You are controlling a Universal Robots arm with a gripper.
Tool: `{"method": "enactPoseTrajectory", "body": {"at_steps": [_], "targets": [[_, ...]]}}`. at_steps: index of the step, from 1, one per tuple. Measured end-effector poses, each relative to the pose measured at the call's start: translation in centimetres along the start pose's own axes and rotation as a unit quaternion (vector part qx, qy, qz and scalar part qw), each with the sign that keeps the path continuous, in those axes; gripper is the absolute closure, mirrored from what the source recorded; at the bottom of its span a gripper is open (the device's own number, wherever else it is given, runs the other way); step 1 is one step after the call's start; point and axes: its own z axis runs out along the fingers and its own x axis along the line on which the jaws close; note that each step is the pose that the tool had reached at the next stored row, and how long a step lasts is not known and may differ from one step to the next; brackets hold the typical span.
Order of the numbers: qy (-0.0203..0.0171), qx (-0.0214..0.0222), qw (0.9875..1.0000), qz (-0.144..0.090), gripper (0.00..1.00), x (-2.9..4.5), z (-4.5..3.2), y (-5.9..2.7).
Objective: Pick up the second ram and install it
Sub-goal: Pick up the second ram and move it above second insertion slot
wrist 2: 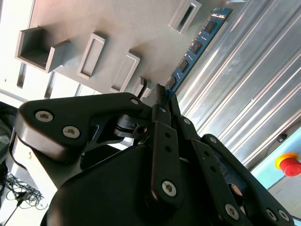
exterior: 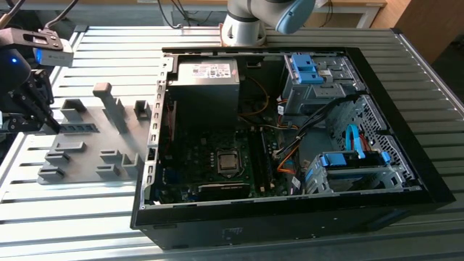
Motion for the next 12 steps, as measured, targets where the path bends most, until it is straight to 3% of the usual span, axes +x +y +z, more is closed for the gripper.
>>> {"method": "enactPoseTrajectory", "body": {"at_steps": [12], "targets": [[0.0,0.0,1.0,0.0,0.86,0.0,-0.32,0.0]]}}
